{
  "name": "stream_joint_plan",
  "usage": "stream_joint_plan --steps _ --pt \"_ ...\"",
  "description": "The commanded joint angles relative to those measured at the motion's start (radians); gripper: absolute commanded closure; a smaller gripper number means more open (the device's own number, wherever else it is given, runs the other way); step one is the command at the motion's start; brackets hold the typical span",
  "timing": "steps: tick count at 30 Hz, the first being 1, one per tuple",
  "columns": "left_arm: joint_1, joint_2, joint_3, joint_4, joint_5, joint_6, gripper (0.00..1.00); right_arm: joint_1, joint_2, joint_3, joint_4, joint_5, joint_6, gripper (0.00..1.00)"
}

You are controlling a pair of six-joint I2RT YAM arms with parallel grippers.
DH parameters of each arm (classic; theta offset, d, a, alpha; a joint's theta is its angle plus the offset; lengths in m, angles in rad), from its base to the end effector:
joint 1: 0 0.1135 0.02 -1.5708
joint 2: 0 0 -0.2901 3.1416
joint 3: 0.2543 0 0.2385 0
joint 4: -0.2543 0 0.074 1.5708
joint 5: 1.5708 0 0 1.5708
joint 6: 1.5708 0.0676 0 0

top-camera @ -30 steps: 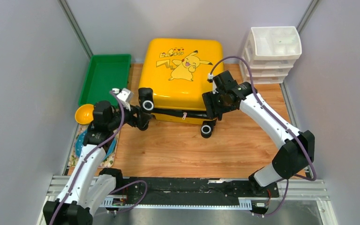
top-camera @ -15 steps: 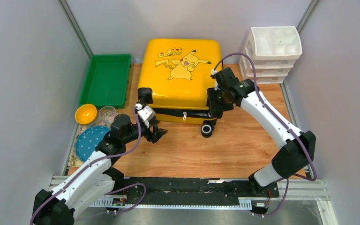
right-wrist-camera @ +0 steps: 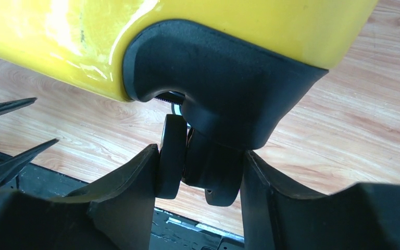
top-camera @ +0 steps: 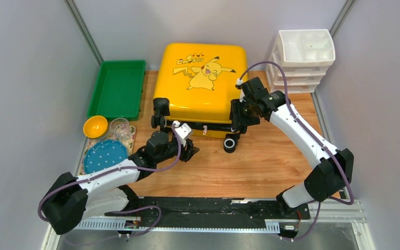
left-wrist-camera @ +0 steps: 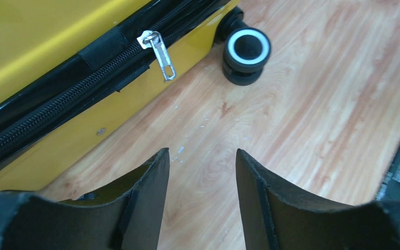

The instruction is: Open, take out, and arrange the luggage

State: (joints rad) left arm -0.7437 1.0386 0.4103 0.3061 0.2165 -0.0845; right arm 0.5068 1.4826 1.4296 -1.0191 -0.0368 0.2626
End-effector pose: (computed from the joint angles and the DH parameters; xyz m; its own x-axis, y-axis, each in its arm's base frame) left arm 0.1577 -0.1648 0.2320 -0.3007 0.1646 -0.9394 0.7886 0.5969 -0.1478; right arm 0.2574 0.1458 0.3258 -0.8714 -0.1870 -0.4535 -0.2839 0.9462 0.1554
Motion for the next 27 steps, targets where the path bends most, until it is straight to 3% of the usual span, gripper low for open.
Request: stream_joint_plan --steps 1,6,10,23,27 --pt "-0.062 0.084 0.016 0.171 -0.196 0.037 0.42 -0.013 -0.038 -0.015 0.021 -0.096 -0.068 1.00" --pt "-0.118 0.173 0.019 0.304 -0.268 0.107 0.42 -0.016 -0.047 -0.031 -0.003 -0.149 -0.046 1.00" --pt "-0.158 0.242 0.076 0.311 -0.322 0.147 0.46 -0.022 -0.073 -0.031 -0.004 -0.166 -0.036 1.00" --pt "-0.181 0.440 0.199 0.393 -0.445 0.232 0.43 -0.028 -0.104 -0.023 -0.021 -0.270 0.015 1.00" --pt "-0.183 0.543 0.281 0.401 -0.595 0.238 0.47 -0.036 -0.105 -0.047 -0.015 -0.255 -0.002 1.00"
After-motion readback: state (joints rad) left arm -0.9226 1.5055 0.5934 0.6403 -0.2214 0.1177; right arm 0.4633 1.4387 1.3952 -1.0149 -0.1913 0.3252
